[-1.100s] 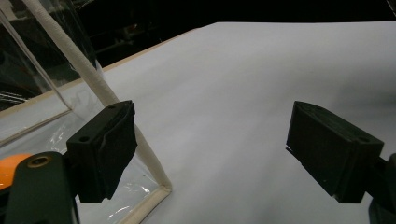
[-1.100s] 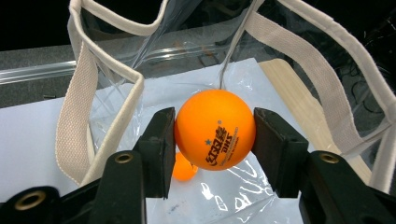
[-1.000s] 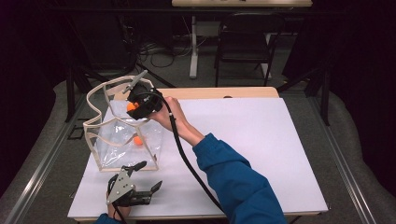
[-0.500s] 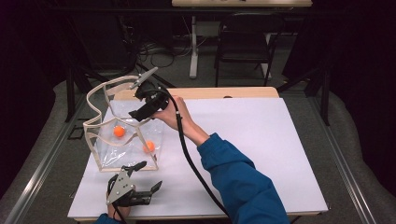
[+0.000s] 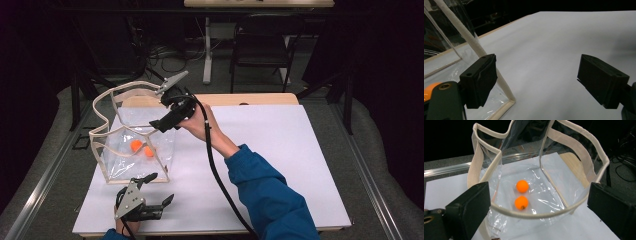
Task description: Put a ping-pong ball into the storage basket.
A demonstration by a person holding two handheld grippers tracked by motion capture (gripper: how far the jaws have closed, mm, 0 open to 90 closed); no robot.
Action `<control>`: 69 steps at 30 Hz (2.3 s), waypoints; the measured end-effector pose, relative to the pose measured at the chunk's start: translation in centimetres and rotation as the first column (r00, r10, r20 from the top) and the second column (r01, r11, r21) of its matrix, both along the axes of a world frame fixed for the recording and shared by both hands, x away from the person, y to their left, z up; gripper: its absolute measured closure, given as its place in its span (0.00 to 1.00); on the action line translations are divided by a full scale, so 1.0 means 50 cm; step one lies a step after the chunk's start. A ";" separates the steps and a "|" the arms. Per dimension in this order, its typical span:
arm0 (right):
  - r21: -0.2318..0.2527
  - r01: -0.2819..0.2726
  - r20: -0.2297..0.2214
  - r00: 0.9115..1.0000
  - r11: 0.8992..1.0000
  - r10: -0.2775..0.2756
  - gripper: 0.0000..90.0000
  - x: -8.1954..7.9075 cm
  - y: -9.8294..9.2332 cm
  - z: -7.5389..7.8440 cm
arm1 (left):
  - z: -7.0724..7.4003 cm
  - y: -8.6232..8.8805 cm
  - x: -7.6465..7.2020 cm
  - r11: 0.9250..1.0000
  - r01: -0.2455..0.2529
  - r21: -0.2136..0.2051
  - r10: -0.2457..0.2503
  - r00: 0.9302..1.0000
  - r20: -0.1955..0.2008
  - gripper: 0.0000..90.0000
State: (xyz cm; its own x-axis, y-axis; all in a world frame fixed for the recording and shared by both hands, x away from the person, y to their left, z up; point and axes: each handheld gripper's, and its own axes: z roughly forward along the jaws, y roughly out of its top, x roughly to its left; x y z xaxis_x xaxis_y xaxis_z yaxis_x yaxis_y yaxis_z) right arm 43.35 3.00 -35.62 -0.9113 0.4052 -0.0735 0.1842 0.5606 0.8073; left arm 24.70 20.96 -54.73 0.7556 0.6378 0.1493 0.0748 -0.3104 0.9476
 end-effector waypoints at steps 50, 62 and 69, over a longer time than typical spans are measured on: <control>-0.045 0.169 -0.031 0.985 0.985 -0.170 0.00 -0.078 -0.298 -0.133 | -0.002 -0.003 0.000 1.000 -0.002 0.006 0.002 1.000 0.001 0.18; -0.053 0.200 -0.033 0.979 0.978 -0.202 0.00 -0.101 -0.345 -0.172 | -0.003 -0.006 0.001 1.000 -0.003 0.009 0.003 1.000 -0.003 0.18; -0.062 0.217 -0.034 0.975 0.974 -0.219 0.00 -0.116 -0.372 -0.199 | -0.003 -0.004 0.001 1.000 -0.005 0.009 0.005 1.000 -0.003 0.18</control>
State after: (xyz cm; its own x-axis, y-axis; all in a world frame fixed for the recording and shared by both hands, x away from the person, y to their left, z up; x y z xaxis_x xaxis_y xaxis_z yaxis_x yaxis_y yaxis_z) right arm 37.56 -15.59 -45.56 -0.8040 0.5908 -0.0677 0.3389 0.5487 0.7643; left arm 24.75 20.75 -54.89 0.7526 0.6406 0.1523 0.0795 -0.3181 0.9447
